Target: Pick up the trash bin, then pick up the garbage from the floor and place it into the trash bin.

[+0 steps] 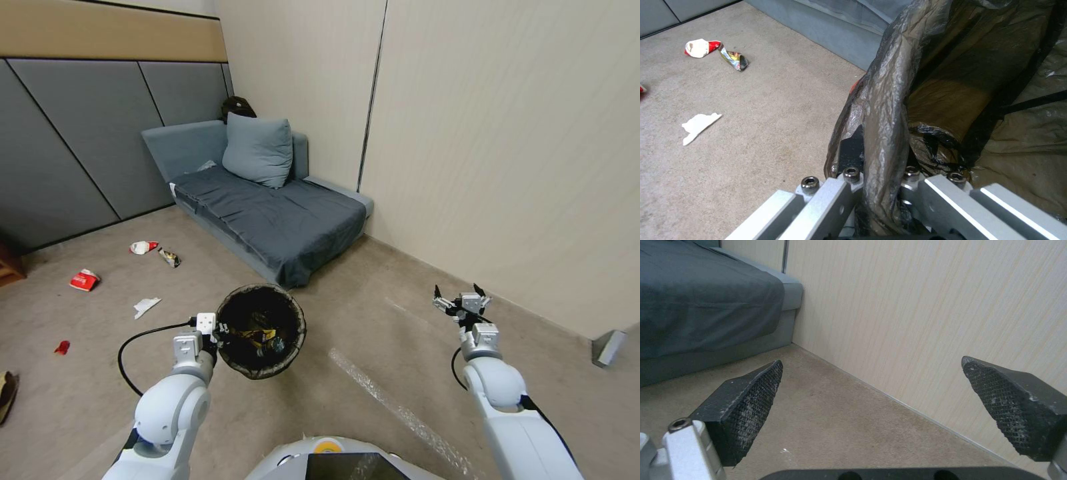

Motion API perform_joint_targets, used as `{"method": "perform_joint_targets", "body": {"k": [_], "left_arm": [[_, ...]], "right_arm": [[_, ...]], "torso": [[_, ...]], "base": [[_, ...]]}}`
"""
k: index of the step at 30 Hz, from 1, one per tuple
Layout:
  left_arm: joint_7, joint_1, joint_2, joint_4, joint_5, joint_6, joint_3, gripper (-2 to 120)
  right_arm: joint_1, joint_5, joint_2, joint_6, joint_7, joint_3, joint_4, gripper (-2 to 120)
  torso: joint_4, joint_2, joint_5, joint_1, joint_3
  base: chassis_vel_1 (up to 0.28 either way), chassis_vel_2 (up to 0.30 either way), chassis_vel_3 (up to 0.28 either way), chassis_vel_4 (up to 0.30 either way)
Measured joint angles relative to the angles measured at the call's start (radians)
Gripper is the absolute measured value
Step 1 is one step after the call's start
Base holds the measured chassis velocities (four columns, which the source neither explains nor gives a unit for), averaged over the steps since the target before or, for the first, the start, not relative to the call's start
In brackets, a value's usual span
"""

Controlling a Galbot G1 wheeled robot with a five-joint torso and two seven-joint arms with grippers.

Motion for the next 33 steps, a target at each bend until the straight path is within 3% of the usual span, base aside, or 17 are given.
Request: {"method": "perform_joint_targets", "body": {"k": [33], "left_arm": [[0.013,-0.017,0.024,0.003,-0.022,0.0,0.0,0]], "right_arm": [[-0.011,-0.038,0.088,-0.009,0.016,-0.03,0.008,100]], "torso": [[-0.0001,0.0,0.0,0.0,0.0]], "base": [[0.003,0.004,0.005,0.004]]}}
